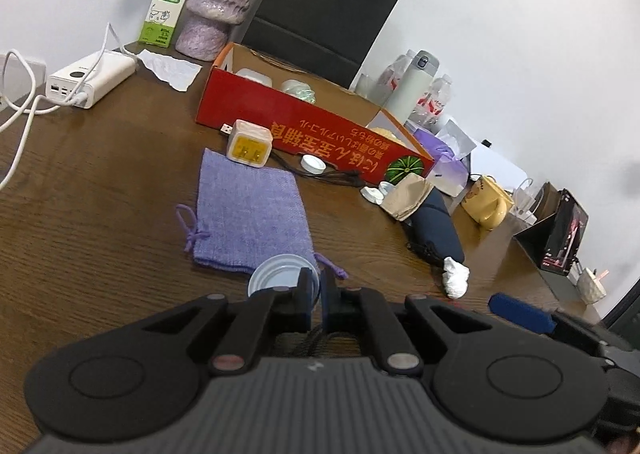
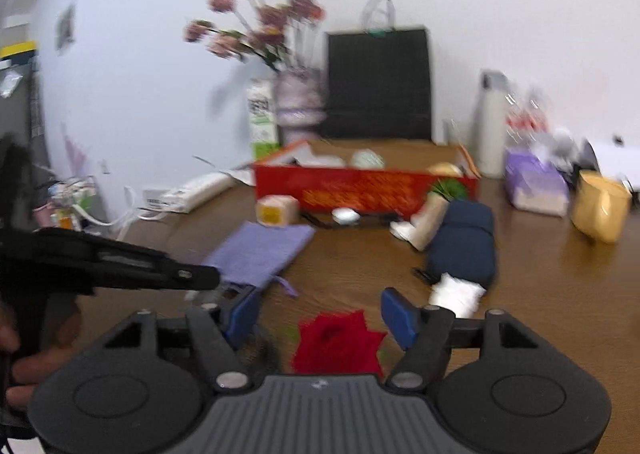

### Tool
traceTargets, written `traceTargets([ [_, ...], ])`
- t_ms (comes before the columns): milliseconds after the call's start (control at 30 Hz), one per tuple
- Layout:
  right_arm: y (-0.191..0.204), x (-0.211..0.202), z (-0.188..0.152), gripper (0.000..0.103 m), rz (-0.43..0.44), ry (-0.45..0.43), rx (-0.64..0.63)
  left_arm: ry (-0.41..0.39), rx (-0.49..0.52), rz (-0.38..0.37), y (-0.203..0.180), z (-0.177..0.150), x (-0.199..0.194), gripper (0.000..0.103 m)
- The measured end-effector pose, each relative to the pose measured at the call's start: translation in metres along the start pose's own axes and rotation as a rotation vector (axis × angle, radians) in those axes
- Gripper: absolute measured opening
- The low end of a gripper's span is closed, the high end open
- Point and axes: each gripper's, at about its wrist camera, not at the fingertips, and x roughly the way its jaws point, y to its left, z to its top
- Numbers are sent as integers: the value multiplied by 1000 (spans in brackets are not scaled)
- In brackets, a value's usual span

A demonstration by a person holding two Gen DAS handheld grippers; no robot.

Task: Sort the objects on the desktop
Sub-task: 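Grasp the black coiled cable and white lid with left tool while right tool grasps the red rose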

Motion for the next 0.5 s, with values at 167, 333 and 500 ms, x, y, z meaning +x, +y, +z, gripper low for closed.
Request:
traceTargets([
  [167, -10, 17, -9, 61, -55, 77, 37, -9, 47, -4, -11, 1, -2, 5],
  [333, -6, 36, -23, 57, -131, 138, -44, 11, 65, -3, -17, -1, 3, 5],
  [500, -9, 25, -17, 43, -98, 90, -19, -4, 97, 16, -28, 1, -2, 5],
])
